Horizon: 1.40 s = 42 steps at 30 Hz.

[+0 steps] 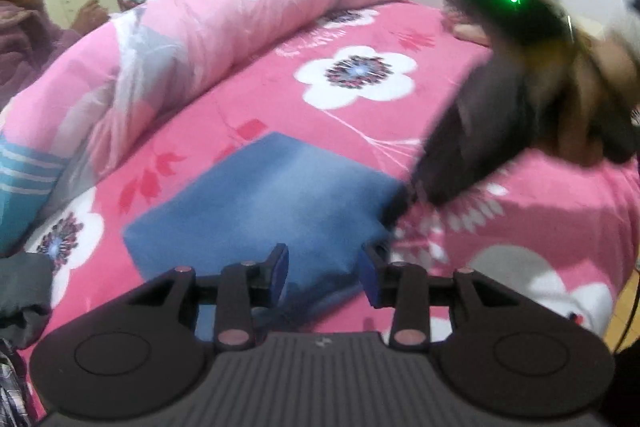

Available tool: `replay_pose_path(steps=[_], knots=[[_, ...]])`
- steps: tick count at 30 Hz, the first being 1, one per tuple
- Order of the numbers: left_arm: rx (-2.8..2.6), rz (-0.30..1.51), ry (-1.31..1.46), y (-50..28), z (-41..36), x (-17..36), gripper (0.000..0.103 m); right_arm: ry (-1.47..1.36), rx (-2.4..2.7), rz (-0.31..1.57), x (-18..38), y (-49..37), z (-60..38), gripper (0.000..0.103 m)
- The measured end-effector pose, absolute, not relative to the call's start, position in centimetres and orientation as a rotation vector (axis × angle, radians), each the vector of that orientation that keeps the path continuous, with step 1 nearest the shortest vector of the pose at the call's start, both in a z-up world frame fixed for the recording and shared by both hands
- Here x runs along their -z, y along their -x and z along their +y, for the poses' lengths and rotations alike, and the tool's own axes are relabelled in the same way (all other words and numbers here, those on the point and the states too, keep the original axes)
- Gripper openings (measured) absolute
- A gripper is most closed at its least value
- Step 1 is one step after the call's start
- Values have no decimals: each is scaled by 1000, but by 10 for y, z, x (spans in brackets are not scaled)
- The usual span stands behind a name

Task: Fold clothes
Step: 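Lower the jeans bundle and drag it with the right gripper to square it, then release the jeans bundle and move both grippers to its folded edge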

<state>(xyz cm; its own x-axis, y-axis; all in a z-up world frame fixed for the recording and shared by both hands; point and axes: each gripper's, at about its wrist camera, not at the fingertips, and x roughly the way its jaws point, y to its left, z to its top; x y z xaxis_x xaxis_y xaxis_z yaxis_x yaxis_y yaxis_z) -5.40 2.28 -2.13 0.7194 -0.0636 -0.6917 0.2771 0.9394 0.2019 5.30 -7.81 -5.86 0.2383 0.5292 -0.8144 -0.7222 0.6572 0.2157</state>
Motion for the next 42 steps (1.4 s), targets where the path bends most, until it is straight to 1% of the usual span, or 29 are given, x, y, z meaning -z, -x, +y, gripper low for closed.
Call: replay_pose_path(steps=[1,2,5,11,14,16,17,20,21,24,29,32,35,39,41,42], knots=[[180,754,-301,51,26,22,40,255,-850,1049,71,-54,-72,3],[169,760,-298,47,29,23,40,292,-831,1088,84,-54,-66,4],[150,760,-284,39,41,22,40,308,-801,1103,85,-50,-64,4],[158,746,-259,34,57,11,40,326,-703,1099,29,-46,-91,5],[141,776,-275,27,61,19,40,247,-668,1018,0,-50,-103,5],[121,808,-292,21,64,27,40,199,-706,951,-8,-53,-98,5],[114,824,-285,19,67,31,41,193,-736,929,-6,-54,-91,5],[113,846,-256,16,75,36,45,241,-799,973,36,-55,-69,5],[119,852,-255,15,77,37,45,274,-801,1009,56,-54,-63,4],[123,858,-262,15,79,37,46,317,-816,997,84,-45,-64,3],[139,866,-246,14,84,34,47,381,-734,1068,58,-41,-85,4],[146,865,-247,14,86,34,47,349,-711,1004,27,-44,-99,4],[146,867,-240,14,87,34,47,272,-685,935,11,-61,-99,5],[135,890,-206,10,90,33,50,239,-720,909,31,-92,-69,5],[131,907,-176,8,93,33,52,237,-723,962,57,-106,-53,5],[130,915,-162,6,95,32,52,220,-715,976,59,-108,-51,5]])
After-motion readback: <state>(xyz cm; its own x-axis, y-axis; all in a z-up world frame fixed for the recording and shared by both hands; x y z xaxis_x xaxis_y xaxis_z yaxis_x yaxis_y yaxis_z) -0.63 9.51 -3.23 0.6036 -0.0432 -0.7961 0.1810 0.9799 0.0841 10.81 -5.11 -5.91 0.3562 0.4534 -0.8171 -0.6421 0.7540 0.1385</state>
